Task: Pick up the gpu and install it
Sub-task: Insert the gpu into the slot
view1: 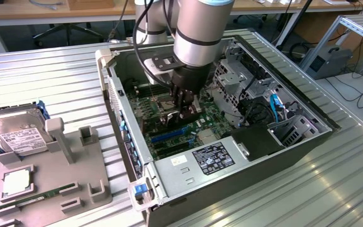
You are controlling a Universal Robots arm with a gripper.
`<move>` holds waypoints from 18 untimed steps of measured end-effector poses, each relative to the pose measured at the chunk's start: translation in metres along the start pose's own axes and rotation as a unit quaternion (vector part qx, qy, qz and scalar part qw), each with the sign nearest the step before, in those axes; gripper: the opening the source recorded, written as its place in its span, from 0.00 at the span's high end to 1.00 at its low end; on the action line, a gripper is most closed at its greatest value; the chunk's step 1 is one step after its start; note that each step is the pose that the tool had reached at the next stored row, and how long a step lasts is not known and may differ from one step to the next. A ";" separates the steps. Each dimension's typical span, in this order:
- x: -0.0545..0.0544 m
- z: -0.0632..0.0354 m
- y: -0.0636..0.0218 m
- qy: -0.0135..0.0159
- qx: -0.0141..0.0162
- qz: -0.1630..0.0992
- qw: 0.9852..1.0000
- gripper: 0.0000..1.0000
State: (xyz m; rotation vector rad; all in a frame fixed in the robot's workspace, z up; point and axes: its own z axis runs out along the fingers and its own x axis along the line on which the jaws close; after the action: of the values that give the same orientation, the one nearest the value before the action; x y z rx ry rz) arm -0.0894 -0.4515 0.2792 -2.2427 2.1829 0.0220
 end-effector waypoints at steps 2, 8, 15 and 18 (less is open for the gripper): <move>0.000 0.0002 0.0017 0.000 0.000 0.000 1.000 0.73; 0.000 0.0020 0.0060 0.000 0.000 0.000 1.000 0.73; 0.000 0.0046 0.0084 0.000 0.000 -0.001 1.000 0.73; 0.000 0.0062 0.0093 0.000 0.000 -0.001 1.000 0.73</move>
State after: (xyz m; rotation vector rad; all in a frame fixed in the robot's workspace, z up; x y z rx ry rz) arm -0.0987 -0.4517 0.2731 -2.2444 2.1814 0.0219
